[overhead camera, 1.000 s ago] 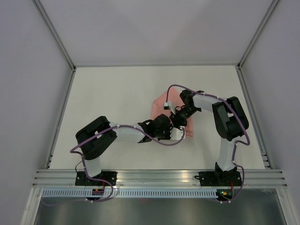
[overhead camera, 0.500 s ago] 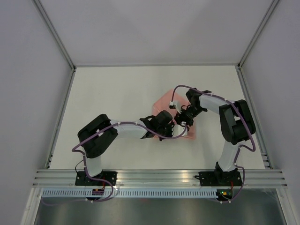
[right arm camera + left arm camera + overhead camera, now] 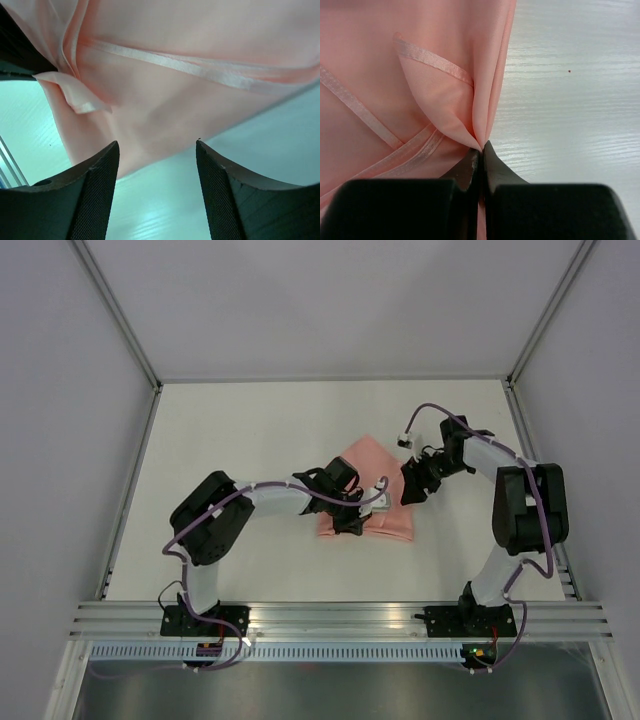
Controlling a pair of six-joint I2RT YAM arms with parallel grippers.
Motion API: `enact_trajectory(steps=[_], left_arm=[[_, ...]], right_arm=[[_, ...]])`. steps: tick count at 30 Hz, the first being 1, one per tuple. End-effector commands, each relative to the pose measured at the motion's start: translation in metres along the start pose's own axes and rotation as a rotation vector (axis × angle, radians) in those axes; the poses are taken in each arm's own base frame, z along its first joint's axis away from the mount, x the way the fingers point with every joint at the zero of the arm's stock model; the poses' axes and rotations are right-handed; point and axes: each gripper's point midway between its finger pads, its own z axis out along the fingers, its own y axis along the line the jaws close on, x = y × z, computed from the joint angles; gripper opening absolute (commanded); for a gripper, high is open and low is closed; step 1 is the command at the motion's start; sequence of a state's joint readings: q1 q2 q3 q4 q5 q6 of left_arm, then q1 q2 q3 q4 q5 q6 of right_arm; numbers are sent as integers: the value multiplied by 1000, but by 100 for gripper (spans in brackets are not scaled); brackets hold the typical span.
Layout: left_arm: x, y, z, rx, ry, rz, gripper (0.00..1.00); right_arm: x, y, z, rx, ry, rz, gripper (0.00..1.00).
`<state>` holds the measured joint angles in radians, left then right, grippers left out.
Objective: Fold the napkin, place the utensils inside, and roll it up
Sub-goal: Roll the napkin with the utensil
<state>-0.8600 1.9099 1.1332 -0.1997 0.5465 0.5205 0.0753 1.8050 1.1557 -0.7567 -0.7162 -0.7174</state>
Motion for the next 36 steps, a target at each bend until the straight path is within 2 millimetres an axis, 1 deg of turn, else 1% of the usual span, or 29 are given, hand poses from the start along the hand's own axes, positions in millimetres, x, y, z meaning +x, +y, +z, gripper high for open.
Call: enact_trajectory(steps=[1, 2, 3, 4, 5, 6, 7, 8, 9, 10, 12, 13, 14, 15, 16, 17, 18, 19, 21, 22, 26, 27, 28, 29, 30, 32, 33, 35, 36], left_arm=[[17, -17, 2, 173, 16, -184, 2], [23, -19, 5, 204, 28, -223, 2], [17, -15, 4, 227, 4, -242, 2], [17, -14, 3, 245, 3, -264, 2], [23, -13, 8, 266, 15, -300, 2], [18, -8, 5, 284, 9, -326, 2], [18, -6, 5, 294, 12, -346, 2], [26, -9, 8, 323, 37, -391, 2], [19, -3, 7, 331, 18, -398, 2], [20, -1, 8, 336, 23, -413, 2], [19, -1, 9, 369, 26, -446, 2], [19, 0, 9, 377, 29, -464, 2], [10, 4, 8, 389, 10, -462, 2], [16, 2, 10, 412, 32, -503, 2], [15, 2, 9, 425, 29, -516, 2], [14, 4, 10, 432, 32, -534, 2], [9, 8, 10, 435, 24, -537, 2], [13, 5, 11, 453, 41, -563, 2], [10, 9, 11, 454, 37, -571, 2], [13, 8, 14, 462, 46, -595, 2], [15, 9, 17, 487, 60, -640, 2], [16, 10, 18, 490, 63, -648, 2], [20, 7, 20, 501, 77, -667, 2], [19, 8, 21, 501, 74, -664, 2], [19, 8, 21, 502, 76, -666, 2], [20, 8, 22, 503, 80, -669, 2], [21, 9, 23, 502, 83, -673, 2], [21, 8, 22, 505, 84, -675, 2], [21, 8, 22, 507, 85, -676, 2]], right_arm=[[-24, 4, -19, 32, -145, -116, 68], [-28, 8, -27, 54, -168, -155, 68], [-20, 13, -24, 51, -168, -163, 68], [-20, 15, -26, 60, -184, -195, 68], [-27, 18, -32, 84, -216, -242, 69], [-19, 23, -30, 80, -217, -249, 69], [-20, 27, -31, 79, -233, -270, 69], [-25, 31, -37, 101, -258, -324, 69], [-19, 35, -34, 96, -260, -330, 69], [-23, 38, -40, 122, -282, -371, 69], [-16, 46, -33, 125, -276, -409, 69], [-20, 46, -36, 163, -284, -451, 69], [-12, 51, -30, 162, -271, -459, 69], [-13, 60, -23, 152, -264, -493, 68], [-22, 63, -25, 189, -288, -545, 69], [-13, 63, -18, 211, -263, -547, 69], [-15, 74, -10, 208, -259, -585, 69], [-21, 76, -8, 234, -275, -628, 68], [-18, 90, 0, 251, -267, -686, 69], [-24, 94, 0, 266, -285, -717, 69], [-19, 103, 17, 289, -250, -789, 69], [-18, 109, 22, 278, -245, -814, 69], [-19, 107, 25, 297, -241, -829, 69], [-15, 111, 31, 286, -225, -847, 69], [-17, 109, 33, 306, -220, -859, 69], [-10, 111, 45, 285, -182, -868, 69], [-18, 111, 46, 298, -204, -883, 69], [-15, 107, 53, 314, -187, -888, 69], [-20, 106, 53, 326, -202, -896, 69]])
